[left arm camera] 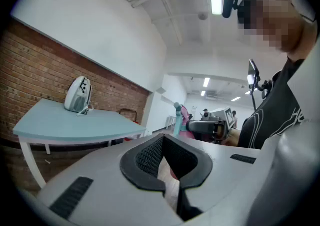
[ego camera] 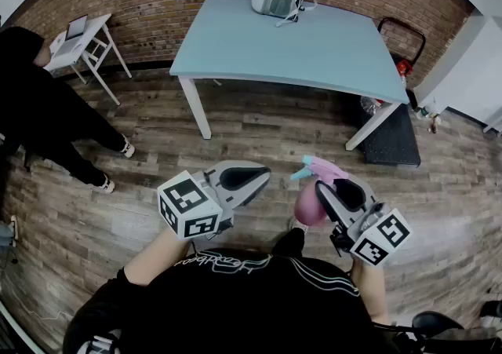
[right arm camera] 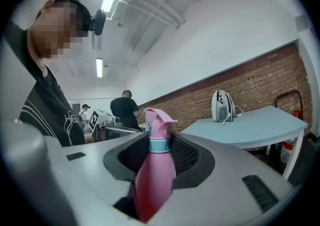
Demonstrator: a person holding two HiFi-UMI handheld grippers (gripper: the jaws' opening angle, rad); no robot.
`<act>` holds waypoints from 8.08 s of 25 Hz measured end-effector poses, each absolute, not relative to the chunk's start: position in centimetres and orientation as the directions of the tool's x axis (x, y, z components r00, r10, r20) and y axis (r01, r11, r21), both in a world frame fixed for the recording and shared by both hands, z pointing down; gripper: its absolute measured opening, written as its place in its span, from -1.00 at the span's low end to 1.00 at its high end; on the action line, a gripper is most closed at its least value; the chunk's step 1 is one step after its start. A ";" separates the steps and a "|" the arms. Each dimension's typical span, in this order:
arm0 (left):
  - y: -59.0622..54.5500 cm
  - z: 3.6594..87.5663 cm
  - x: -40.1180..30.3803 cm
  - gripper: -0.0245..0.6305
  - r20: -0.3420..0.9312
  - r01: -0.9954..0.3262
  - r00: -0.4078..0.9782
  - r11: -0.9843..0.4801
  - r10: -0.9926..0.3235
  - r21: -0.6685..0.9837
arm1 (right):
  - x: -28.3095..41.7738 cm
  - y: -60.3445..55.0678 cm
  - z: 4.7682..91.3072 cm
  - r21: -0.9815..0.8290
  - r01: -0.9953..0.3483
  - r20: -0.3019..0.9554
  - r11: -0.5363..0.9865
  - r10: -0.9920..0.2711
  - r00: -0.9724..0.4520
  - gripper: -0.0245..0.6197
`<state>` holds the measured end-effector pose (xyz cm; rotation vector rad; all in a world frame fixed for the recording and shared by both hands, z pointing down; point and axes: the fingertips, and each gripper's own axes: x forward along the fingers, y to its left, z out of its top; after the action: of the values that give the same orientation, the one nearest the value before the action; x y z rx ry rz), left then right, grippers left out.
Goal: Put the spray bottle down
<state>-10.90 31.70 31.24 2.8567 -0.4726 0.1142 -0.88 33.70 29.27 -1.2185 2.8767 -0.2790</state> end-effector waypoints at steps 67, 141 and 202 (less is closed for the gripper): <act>-8.3 35.9 2.4 -0.90 0.194 -0.435 0.901 -0.808 -0.389 0.398 | 13.0 -8.0 34.3 -0.317 -0.648 0.130 0.693 -0.645 -0.753 -0.51; -38.6 43.6 2.4 -0.90 0.259 -0.385 0.923 -0.722 -0.286 0.575 | 12.6 -44.3 43.2 -0.047 -0.781 0.071 0.623 -0.778 -0.624 -0.52; -24.7 35.6 4.5 -0.90 0.135 -0.375 0.926 -0.830 -0.352 0.412 | 13.1 -24.1 35.3 -0.051 -0.712 0.055 0.700 -0.710 -0.702 -0.42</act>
<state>4.53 -24.74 35.59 2.6435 -0.5254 0.0732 13.10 -24.14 35.29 -1.2237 2.9252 -0.1084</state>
